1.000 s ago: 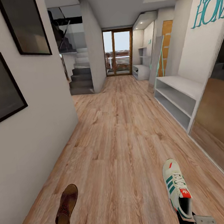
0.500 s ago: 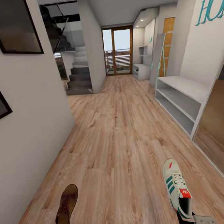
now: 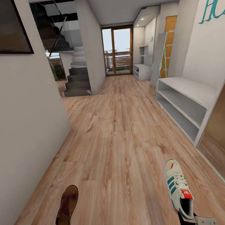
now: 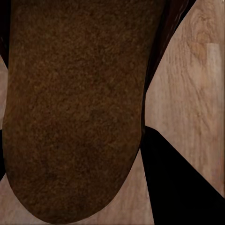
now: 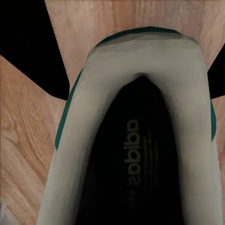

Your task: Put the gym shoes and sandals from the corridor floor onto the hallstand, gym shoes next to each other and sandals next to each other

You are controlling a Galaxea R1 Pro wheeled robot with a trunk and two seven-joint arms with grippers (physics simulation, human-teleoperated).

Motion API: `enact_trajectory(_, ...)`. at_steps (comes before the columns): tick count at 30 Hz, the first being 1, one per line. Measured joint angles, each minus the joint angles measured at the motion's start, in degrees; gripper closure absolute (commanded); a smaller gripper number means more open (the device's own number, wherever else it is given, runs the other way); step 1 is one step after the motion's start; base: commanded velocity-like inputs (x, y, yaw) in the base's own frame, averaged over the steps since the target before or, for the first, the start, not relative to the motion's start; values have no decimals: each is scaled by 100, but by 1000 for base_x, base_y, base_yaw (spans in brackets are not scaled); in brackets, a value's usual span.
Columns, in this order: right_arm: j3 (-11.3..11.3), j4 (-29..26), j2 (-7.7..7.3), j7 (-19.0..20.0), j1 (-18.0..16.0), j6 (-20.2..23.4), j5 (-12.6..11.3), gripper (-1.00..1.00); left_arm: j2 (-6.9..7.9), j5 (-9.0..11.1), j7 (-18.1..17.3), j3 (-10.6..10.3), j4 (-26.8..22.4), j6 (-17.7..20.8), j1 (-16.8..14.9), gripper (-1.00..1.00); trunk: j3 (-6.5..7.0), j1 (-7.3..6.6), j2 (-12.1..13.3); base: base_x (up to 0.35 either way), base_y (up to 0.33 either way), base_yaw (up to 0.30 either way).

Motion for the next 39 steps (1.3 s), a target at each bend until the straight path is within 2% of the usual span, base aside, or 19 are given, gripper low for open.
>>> enact_trajectory(39, 1, -2, -6, 41, 0, 10, 23, 100, 0, 9, 0, 2, -8, 0, 0, 100, 0, 0, 0, 339, -4, 0)
